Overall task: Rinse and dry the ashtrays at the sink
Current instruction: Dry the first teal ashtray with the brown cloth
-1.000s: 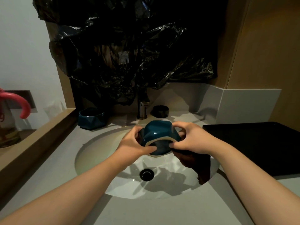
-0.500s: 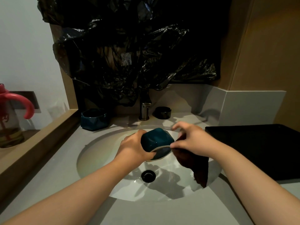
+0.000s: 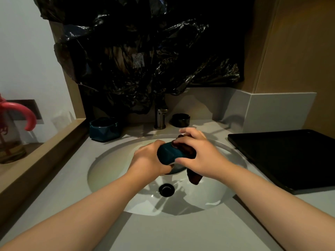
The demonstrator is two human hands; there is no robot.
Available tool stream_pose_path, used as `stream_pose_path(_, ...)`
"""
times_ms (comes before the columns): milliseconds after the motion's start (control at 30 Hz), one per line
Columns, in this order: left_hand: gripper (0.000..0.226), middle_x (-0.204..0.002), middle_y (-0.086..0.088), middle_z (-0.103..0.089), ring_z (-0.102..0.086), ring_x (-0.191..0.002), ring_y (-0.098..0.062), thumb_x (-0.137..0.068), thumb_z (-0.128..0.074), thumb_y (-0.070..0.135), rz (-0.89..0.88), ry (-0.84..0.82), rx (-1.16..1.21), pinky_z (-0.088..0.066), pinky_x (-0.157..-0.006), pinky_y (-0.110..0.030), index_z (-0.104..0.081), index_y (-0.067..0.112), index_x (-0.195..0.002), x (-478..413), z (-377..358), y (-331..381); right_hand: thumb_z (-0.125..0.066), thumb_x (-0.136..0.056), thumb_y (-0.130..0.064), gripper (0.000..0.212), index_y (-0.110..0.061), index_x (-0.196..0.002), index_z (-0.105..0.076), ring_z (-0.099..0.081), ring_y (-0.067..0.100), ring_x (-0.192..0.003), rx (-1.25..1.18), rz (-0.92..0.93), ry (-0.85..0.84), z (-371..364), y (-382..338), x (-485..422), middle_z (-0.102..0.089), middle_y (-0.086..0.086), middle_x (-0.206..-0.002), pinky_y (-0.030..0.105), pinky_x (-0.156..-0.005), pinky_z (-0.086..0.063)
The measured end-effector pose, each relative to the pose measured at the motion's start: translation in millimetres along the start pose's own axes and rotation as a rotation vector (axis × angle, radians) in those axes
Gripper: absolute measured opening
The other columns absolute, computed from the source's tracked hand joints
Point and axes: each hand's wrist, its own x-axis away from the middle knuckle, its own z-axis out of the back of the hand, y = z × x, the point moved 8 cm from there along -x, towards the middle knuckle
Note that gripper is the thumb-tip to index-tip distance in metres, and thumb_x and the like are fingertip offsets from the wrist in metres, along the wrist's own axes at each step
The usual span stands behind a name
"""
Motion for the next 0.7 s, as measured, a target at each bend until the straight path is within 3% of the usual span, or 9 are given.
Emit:
stream_pose_path(100, 0.061, -0.101, 0.012, -0.060, -0.054, -0.097, -0.011, -0.066, -0.077, 0.045, 0.089, 0.023, 0.023, -0.046, -0.080, -0.024, -0.052, 0.035, -0.121, -4, 6, -9, -0.070, -0.082, -0.015, 0.045, -0.026, -0.124, -0.059, -0.032, 0.006, -0.127, 0.045, 0.039, -0.052, -7, -7, 1, -0.031, -0.010, -0.134, 0.015, -0.105, -0.030)
stream_pose_path(233, 0.057, -0.100, 0.013, -0.060, -0.056, -0.098, -0.010, -0.067, -0.079, 0.044, 0.115, 0.047, 0.118, -0.046, -0.080, -0.024, -0.055, 0.036, -0.118, -5, 8, -13, -0.057, -0.091, -0.007, 0.035, -0.024, -0.121, -0.063, -0.038, 0.008, -0.115, 0.066, -0.021, -0.006, 2, -5, -9, -0.033, -0.006, -0.130, 0.002, -0.091, -0.026)
stream_pose_path(367, 0.061, -0.106, 0.011, -0.063, -0.057, -0.103, -0.011, -0.066, -0.083, 0.040, 0.119, 0.044, 0.209, -0.050, -0.090, -0.028, -0.055, 0.032, -0.120, -3, 5, -12, -0.049, -0.096, -0.013, 0.033, -0.028, -0.122, -0.062, -0.039, 0.013, -0.125, 0.006, -0.168, -0.022, 12, 13, -14, -0.035, -0.006, -0.136, 0.013, -0.095, -0.029)
stream_pose_path(533, 0.055, -0.104, 0.011, -0.060, -0.056, -0.103, -0.011, -0.068, -0.082, 0.037, 0.115, 0.033, 0.224, -0.050, -0.091, -0.028, -0.056, 0.030, -0.116, 2, 3, -7, -0.055, -0.093, -0.032, 0.039, -0.035, -0.131, -0.051, -0.023, 0.009, -0.132, 0.130, -0.017, -0.030, 3, -8, 5, -0.024, -0.010, -0.143, 0.019, -0.103, -0.026)
stream_pose_path(633, 0.047, -0.099, 0.013, -0.060, -0.057, -0.099, -0.010, -0.068, -0.083, 0.032, 0.148, 0.002, 0.306, -0.048, -0.085, -0.024, -0.055, 0.031, -0.107, 3, -2, -8, -0.058, -0.092, -0.021, 0.043, -0.037, -0.131, -0.051, -0.023, 0.014, -0.136, 0.113, -0.047, -0.012, 6, 7, 8, -0.023, -0.007, -0.147, 0.024, -0.110, -0.025)
stream_pose_path(700, 0.046, -0.094, 0.016, -0.060, -0.059, -0.095, -0.010, -0.068, -0.083, 0.032, 0.193, -0.032, 0.372, -0.052, -0.083, -0.027, -0.056, 0.031, -0.104, 2, -6, -10, -0.053, -0.093, -0.009, 0.044, -0.034, -0.128, -0.055, -0.028, 0.016, -0.135, 0.059, -0.099, 0.014, 14, 20, 8, -0.027, -0.007, -0.146, 0.019, -0.109, -0.023)
